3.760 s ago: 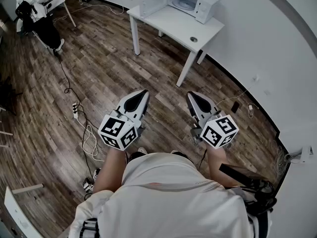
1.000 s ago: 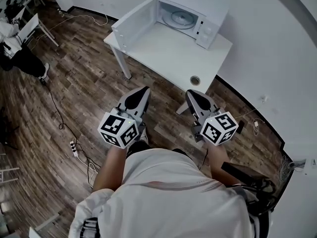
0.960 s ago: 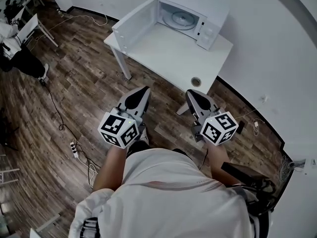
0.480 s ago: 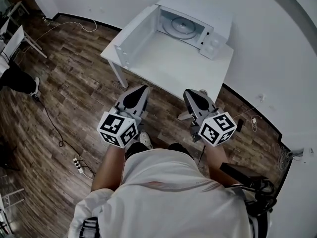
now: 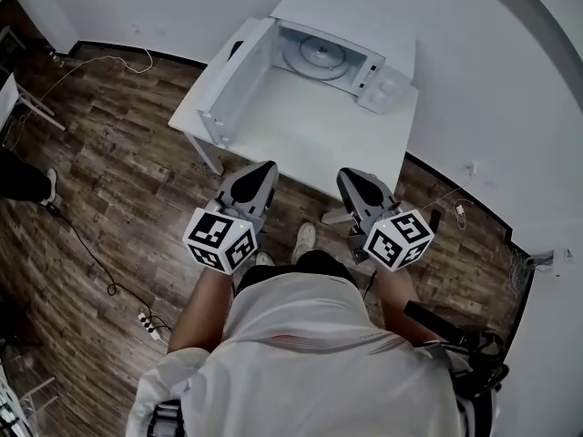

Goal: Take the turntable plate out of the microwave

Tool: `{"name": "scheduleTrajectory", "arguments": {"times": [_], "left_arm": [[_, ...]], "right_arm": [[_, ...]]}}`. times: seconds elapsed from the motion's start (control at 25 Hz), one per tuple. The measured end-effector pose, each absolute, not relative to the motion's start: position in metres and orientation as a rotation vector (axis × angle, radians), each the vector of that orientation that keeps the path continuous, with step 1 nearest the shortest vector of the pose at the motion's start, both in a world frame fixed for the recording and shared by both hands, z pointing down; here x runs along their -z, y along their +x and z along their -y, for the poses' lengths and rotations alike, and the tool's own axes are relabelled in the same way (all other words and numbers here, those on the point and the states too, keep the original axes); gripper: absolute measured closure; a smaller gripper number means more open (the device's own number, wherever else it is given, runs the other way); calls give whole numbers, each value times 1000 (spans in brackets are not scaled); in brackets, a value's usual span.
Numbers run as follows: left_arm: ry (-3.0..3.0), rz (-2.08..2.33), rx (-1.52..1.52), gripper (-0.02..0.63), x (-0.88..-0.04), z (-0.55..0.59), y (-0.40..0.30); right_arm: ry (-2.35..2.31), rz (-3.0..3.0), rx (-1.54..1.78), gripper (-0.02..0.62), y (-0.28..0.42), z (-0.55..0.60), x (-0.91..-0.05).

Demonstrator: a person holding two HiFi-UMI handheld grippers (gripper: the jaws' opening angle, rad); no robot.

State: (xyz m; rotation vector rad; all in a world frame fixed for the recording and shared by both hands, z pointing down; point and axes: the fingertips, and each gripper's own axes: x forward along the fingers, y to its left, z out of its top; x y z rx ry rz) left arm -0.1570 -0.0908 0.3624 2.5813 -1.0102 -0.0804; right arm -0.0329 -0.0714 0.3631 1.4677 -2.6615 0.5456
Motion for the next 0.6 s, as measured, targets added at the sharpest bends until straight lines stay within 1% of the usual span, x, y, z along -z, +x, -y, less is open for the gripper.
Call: {"name": "scheduleTrajectory", "arguments": {"times": [0.28, 0.6], "left_arm": [[2580, 989, 52, 595, -372, 136, -138], [2568, 1013, 14, 595, -380, 217, -95]], "right_arm": [[1476, 2669, -577, 591, -19, 120, -376], [1484, 2682, -615, 591, 26, 202, -386]]}}
